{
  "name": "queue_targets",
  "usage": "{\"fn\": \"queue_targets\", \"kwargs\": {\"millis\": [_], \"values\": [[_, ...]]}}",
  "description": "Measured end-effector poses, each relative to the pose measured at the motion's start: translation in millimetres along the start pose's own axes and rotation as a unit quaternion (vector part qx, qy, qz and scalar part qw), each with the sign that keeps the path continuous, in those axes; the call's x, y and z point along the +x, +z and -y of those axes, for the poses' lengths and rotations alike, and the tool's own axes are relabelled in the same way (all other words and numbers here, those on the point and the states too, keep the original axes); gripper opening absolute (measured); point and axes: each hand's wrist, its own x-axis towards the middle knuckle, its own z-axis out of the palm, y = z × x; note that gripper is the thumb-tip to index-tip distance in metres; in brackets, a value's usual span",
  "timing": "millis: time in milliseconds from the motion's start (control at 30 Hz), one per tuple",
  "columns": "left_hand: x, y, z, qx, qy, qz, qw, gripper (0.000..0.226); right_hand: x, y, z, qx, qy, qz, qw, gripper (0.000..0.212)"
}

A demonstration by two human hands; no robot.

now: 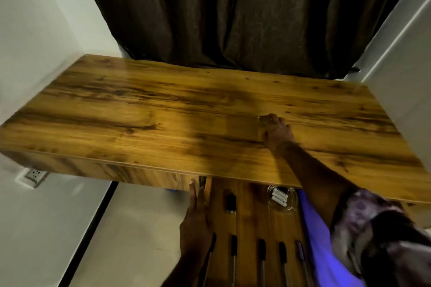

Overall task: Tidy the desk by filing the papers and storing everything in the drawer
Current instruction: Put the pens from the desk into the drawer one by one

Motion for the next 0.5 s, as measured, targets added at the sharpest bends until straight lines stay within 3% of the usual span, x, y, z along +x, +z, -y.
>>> {"fn": "queue_targets", "kwargs": {"millis": [100, 233, 500], "values": [[-1, 0, -2, 0.006, 0.002, -0.008, 1.0, 0.071, 20, 3, -9, -0.03, 0.001, 0.061, 0.998, 0.071], [-2, -1, -2, 0.001, 0.01, -0.012, 1.0, 0.07, 27, 18, -19, -0.021, -0.003, 0.032, 0.999, 0.05], [8, 2, -5, 0.023, 0.059, -0.04, 0.997, 0.07, -27, 25, -17, 0.252, 0.018, -0.076, 0.965, 0.022]]}}
